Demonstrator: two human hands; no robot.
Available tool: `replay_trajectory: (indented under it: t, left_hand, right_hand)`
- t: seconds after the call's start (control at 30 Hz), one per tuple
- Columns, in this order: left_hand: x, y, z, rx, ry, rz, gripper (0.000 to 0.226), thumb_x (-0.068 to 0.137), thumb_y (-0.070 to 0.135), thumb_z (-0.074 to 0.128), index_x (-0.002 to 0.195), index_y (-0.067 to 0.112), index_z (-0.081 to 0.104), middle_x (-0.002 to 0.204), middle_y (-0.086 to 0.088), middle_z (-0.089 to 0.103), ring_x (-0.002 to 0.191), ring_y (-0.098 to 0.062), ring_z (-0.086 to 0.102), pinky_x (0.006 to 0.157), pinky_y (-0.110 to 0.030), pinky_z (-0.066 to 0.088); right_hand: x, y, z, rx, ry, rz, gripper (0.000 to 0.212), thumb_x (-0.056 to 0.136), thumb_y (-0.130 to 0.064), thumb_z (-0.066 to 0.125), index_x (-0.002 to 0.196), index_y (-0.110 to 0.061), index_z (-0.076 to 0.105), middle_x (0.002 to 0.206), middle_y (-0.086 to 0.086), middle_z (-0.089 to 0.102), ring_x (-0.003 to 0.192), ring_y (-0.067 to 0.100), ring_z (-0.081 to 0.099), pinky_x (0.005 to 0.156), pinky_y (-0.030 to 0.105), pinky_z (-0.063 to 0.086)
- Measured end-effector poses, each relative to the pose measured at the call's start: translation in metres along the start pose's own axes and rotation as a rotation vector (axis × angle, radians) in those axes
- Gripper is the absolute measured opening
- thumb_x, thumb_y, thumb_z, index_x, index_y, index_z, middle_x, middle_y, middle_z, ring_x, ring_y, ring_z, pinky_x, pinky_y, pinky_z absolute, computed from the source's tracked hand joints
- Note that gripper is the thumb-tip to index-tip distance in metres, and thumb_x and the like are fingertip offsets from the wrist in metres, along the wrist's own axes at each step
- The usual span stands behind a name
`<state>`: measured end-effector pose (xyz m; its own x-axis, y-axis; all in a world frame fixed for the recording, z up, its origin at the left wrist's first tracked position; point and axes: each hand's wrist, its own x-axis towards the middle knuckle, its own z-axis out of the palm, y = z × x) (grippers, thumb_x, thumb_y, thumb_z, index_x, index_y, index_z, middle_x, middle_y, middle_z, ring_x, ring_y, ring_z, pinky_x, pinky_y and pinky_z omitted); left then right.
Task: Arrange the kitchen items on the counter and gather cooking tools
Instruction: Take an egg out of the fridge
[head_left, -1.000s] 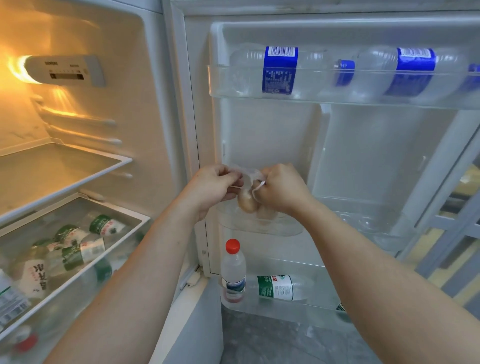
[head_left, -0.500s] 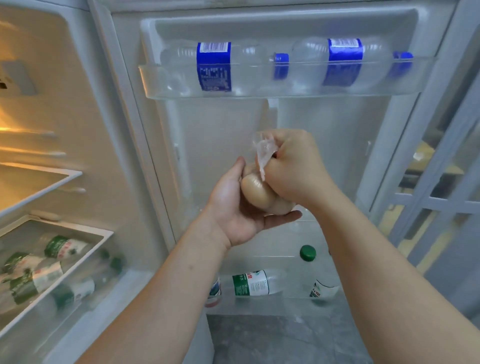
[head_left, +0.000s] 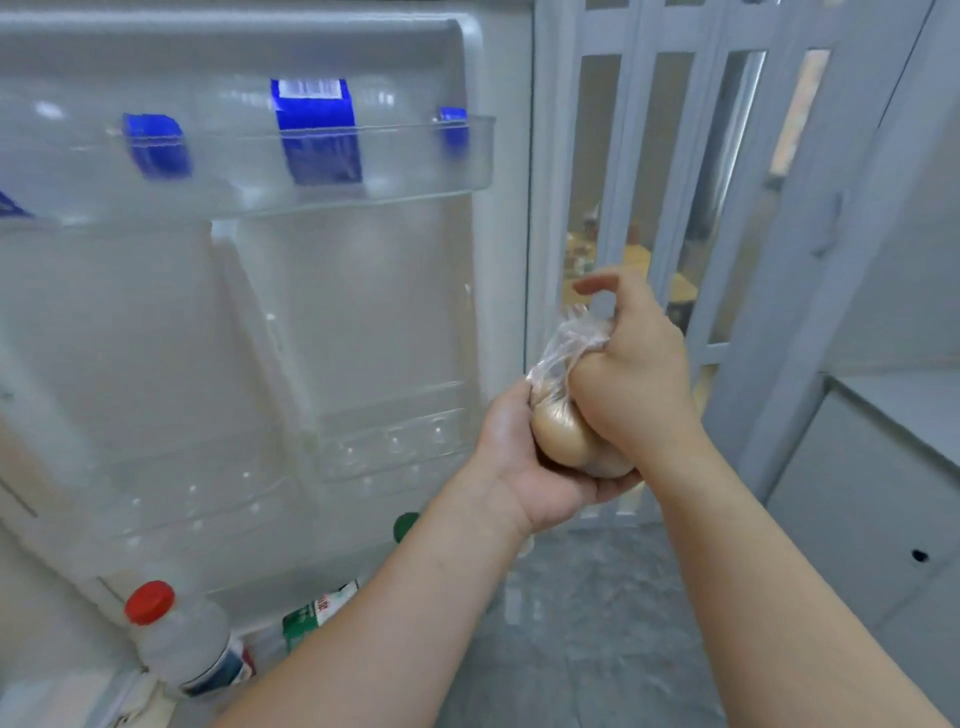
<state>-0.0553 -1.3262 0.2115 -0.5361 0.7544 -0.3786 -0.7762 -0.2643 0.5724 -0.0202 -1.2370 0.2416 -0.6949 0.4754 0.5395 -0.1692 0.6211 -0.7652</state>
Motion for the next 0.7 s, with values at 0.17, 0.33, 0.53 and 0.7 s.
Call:
replay_trajectory:
  t: [0.17, 0.33, 0.53, 0.7]
  left_hand:
    - [0.061, -0.009, 0.030, -0.057, 0.094, 0.010, 0.041, 0.093, 0.040, 0.048, 0.116, 0.015, 0.072, 0.111, -0.015, 0.074, 0.109, -0.036, 0.066, 0.097, -0.053, 0.048]
    - [0.118, -0.002, 0.039, -0.049, 0.172, 0.060, 0.043, 0.093, 0.039, 0.050, 0.123, 0.014, 0.069, 0.117, -0.016, 0.072, 0.112, -0.038, 0.066, 0.101, -0.057, 0.047]
    - [0.170, 0.009, 0.046, 0.011, 0.278, 0.214, 0.043, 0.094, 0.046, 0.056, 0.122, 0.016, 0.069, 0.116, -0.015, 0.072, 0.110, -0.037, 0.067, 0.101, -0.058, 0.047]
    - [0.190, 0.017, 0.047, 0.028, 0.357, 0.387, 0.037, 0.095, 0.047, 0.054, 0.113, 0.020, 0.070, 0.112, -0.013, 0.074, 0.105, -0.034, 0.071, 0.092, -0.056, 0.053]
  right_hand:
    - [0.051, 0.052, -0.023, 0.016, -0.162, 0.174, 0.077, 0.083, 0.008, 0.044, 0.150, -0.028, 0.037, 0.085, 0.001, 0.064, 0.053, 0.001, 0.052, 0.047, 0.013, 0.041]
    - [0.106, 0.089, -0.027, -0.031, -0.366, 0.135, 0.068, 0.084, 0.008, 0.044, 0.143, -0.024, 0.052, 0.135, 0.000, 0.061, 0.089, 0.006, 0.060, 0.066, 0.010, 0.040]
    - [0.148, 0.131, -0.014, 0.000, -0.452, 0.068, 0.057, 0.084, 0.007, 0.052, 0.128, -0.027, 0.064, 0.134, -0.001, 0.061, 0.118, 0.016, 0.058, 0.084, 0.019, 0.041]
    - [0.170, 0.145, 0.003, 0.055, -0.534, 0.023, 0.053, 0.088, 0.002, 0.057, 0.132, -0.028, 0.062, 0.133, 0.003, 0.060, 0.109, 0.016, 0.060, 0.079, 0.021, 0.042]
